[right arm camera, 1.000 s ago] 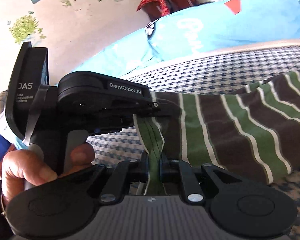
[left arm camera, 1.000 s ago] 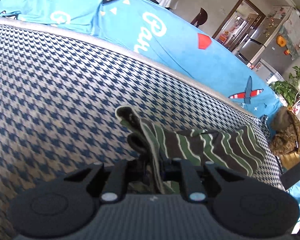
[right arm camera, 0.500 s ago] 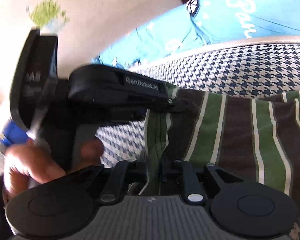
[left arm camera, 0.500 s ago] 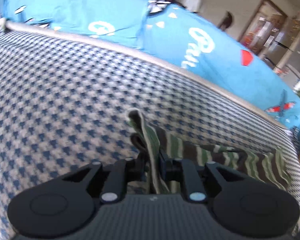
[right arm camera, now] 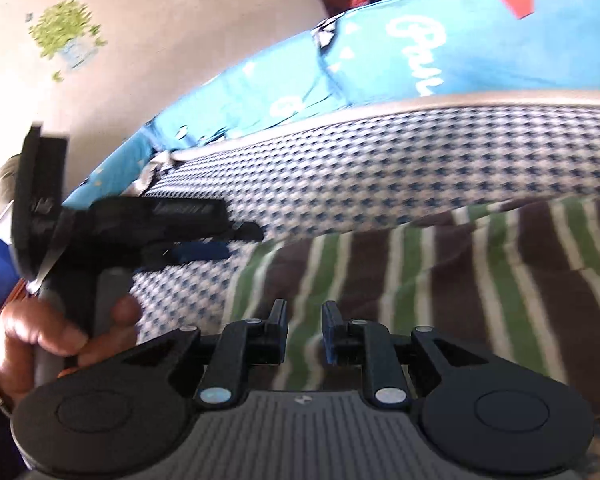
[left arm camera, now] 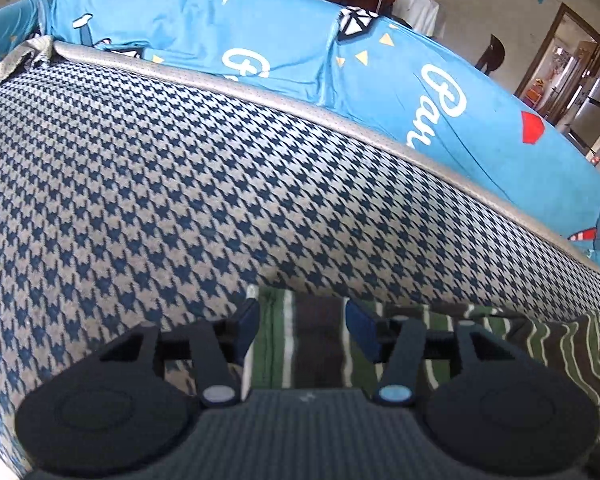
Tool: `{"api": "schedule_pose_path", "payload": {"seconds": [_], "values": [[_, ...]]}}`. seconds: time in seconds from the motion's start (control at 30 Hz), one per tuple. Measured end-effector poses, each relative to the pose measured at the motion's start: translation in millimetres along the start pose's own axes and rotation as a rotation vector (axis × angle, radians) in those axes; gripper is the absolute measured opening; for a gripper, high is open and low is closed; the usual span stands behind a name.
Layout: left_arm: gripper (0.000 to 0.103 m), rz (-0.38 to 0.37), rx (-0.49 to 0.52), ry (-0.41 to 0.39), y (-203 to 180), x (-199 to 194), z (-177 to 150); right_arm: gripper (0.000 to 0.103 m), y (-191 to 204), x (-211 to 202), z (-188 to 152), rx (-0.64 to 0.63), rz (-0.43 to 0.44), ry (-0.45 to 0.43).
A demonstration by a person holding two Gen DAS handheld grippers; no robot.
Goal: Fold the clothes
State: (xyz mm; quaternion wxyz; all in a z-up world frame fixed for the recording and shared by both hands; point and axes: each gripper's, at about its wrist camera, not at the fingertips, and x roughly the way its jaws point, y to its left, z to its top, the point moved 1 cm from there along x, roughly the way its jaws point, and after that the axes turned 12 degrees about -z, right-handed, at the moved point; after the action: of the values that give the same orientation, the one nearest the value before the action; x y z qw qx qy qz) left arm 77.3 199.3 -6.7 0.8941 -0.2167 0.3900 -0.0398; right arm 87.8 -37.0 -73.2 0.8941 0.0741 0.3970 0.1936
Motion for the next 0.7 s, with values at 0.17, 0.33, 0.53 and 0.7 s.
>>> {"api": "schedule_pose_path", "payload": {"seconds": [0.17,0.33,0.53,0.7], "values": [[0.057,-0.024,0.024,0.035,-14,11,-11,0.020,-31,2,18,-0.019,-0.066,0.018],[0.063,-0.041,0.066,0.069,-31,24,-20,0.020,-55,20,32,-0.034,-0.107,0.039],[0.065,-0.050,0.102,0.098,-48,42,-29,0.020,-70,32,41,-0.044,-0.120,0.041],[0.067,-0.047,0.102,0.114,-53,56,-32,0.020,-77,37,48,-0.047,-0.109,0.023]]}}
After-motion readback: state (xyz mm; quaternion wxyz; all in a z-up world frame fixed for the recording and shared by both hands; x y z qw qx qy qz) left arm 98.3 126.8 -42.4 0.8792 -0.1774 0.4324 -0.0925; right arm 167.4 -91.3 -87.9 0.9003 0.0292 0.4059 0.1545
